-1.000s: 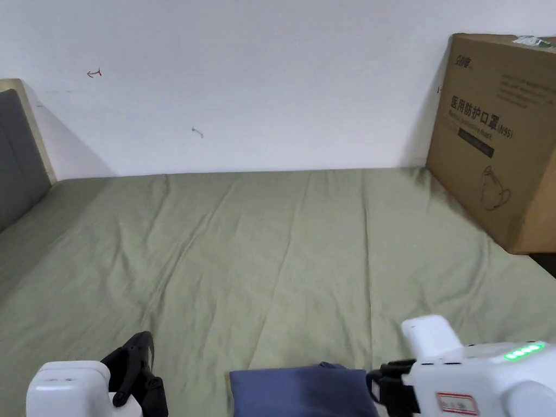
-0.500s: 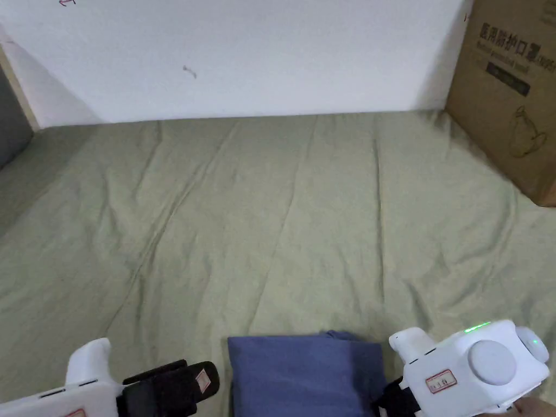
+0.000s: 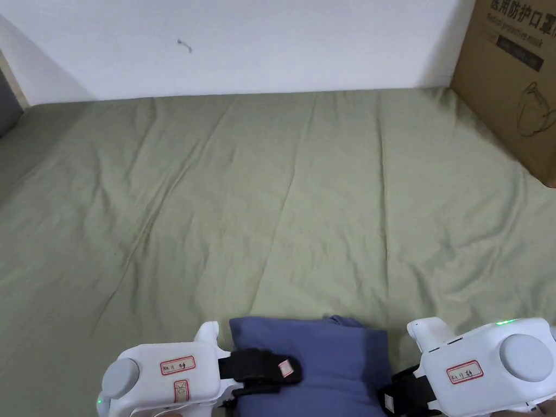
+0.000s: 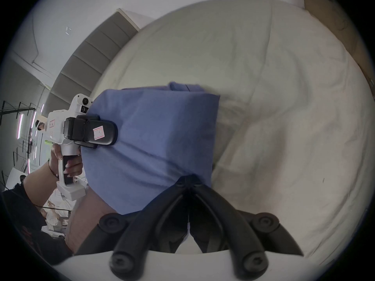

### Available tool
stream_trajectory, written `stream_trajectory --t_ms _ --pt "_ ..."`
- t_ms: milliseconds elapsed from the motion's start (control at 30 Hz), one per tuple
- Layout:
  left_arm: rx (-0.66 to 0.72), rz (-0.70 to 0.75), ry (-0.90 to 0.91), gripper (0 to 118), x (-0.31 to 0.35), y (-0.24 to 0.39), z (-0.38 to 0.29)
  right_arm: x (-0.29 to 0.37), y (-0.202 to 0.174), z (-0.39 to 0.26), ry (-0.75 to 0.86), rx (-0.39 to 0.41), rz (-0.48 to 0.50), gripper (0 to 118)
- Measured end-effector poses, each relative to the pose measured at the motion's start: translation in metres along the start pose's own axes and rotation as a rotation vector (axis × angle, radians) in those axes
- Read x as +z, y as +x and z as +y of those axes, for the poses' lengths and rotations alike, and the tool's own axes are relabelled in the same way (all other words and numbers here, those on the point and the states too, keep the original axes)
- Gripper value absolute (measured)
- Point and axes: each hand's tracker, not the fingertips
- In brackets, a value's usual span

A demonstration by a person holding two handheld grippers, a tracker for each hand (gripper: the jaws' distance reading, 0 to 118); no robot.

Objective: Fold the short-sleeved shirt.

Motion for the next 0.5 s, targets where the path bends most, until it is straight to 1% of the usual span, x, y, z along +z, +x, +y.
stream_trajectory --t_ms 33,67,100,167,200,267,333,367,433,500 --pt "-0.038 0.013 0.017 21 0.013 0.006 0.006 0.007 -0.007 -0.002 0.020 0.009 0.015 0" --pt "-0.054 0.023 0.018 21 0.021 0.031 -0.001 0.014 -0.015 -0.005 0.054 0.024 0.012 0" --pt "-0.058 0.035 0.013 21 0.035 0.038 0.004 0.022 -0.024 -0.008 0.091 0.040 -0.007 0" --pt "-0.119 0.134 0.007 21 0.070 0.047 0.019 0.038 -0.044 -0.013 0.141 0.074 -0.024 0" --pt "-0.148 0.183 -0.006 21 0.092 0.033 0.041 0.045 -0.052 -0.016 0.164 0.091 -0.032 0" --pt "-0.208 0.332 -0.054 21 0.136 0.031 0.065 0.062 -0.074 -0.023 0.212 0.124 -0.064 0" --pt "-0.257 0.494 -0.094 21 0.172 0.032 0.078 0.072 -0.087 -0.031 0.246 0.143 -0.057 0" --pt "-0.256 0.580 -0.110 21 0.191 0.027 0.086 0.076 -0.095 -0.034 0.255 0.148 -0.053 0" --pt "-0.250 0.740 -0.115 21 0.226 0.013 0.102 0.076 -0.102 -0.038 0.251 0.133 -0.057 0" --pt "-0.241 0.884 -0.100 21 0.255 -0.005 0.113 0.072 -0.107 -0.041 0.243 0.128 -0.091 0"
